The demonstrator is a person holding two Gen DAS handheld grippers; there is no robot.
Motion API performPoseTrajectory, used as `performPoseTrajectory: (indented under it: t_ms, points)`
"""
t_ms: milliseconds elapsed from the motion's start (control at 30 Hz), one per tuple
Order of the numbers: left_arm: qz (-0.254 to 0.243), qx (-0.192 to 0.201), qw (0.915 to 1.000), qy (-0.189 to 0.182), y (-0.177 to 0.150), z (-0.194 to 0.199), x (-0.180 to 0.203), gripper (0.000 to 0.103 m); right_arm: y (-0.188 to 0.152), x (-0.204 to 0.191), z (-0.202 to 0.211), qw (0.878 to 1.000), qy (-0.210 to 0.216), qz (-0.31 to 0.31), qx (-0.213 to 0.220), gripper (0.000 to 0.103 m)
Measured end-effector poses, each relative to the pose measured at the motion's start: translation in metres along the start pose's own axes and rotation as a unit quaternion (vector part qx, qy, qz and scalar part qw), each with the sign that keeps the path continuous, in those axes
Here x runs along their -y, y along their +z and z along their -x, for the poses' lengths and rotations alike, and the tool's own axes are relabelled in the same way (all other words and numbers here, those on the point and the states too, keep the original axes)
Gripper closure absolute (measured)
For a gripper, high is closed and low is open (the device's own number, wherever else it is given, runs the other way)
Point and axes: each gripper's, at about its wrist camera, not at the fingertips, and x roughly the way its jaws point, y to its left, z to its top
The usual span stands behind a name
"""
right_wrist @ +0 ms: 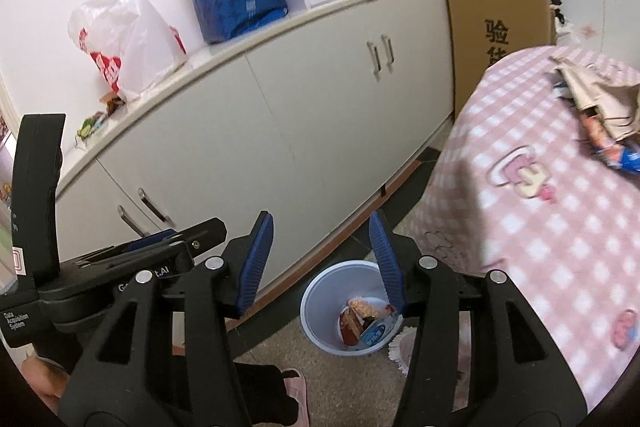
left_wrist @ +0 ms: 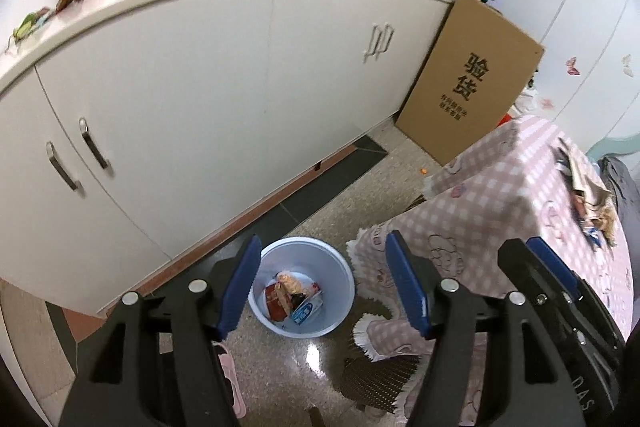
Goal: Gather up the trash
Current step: 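Move both tools back toward the table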
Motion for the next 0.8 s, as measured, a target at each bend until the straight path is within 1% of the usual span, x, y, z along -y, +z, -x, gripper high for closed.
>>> performPoseTrajectory:
  t_ms: [133,300,400,433,500,600,700,733,800]
  points:
    - [-0.022,0.017,0.9996,-0.009,0.0,0.018,0.026,0.039,0.003,0.013,0.03,1.0,-0.008,-0.01,0.023,0.051]
    - [-0.057,0.029,0.9974,-0.032,-0.004,0.035,0.071,0.038,0.007,0.041,0.068,0.998,-0.032,-0.029,0.049,0.049]
    - [-0.083,0.034,0.9947,-0.051,-0.006,0.04,0.108,0.035,0.008,0.07,0.092,0.995,-0.057,-0.048,0.066,0.049]
    - [-0.091,0.039,0.9936,-0.055,-0.006,0.042,0.123,0.032,0.008,0.083,0.101,0.994,-0.067,-0.056,0.072,0.049]
    - [-0.103,0.044,0.9915,-0.066,-0.007,0.042,0.152,0.031,0.008,0.107,0.116,0.99,-0.088,-0.072,0.082,0.048]
    - [-0.132,0.039,0.9864,-0.09,-0.013,0.039,0.199,0.03,0.006,0.141,0.133,0.985,-0.116,-0.089,0.087,0.048]
    - [-0.154,0.028,0.9816,-0.109,-0.019,0.031,0.235,0.028,0.002,0.177,0.147,0.98,-0.14,-0.107,0.089,0.047]
    - [-0.162,0.022,0.9797,-0.115,-0.022,0.026,0.251,0.028,0.001,0.187,0.15,0.978,-0.149,-0.112,0.089,0.047]
    - [-0.171,0.015,0.9778,-0.119,-0.026,0.017,0.27,0.028,0.0,0.207,0.155,0.975,-0.164,-0.12,0.085,0.046]
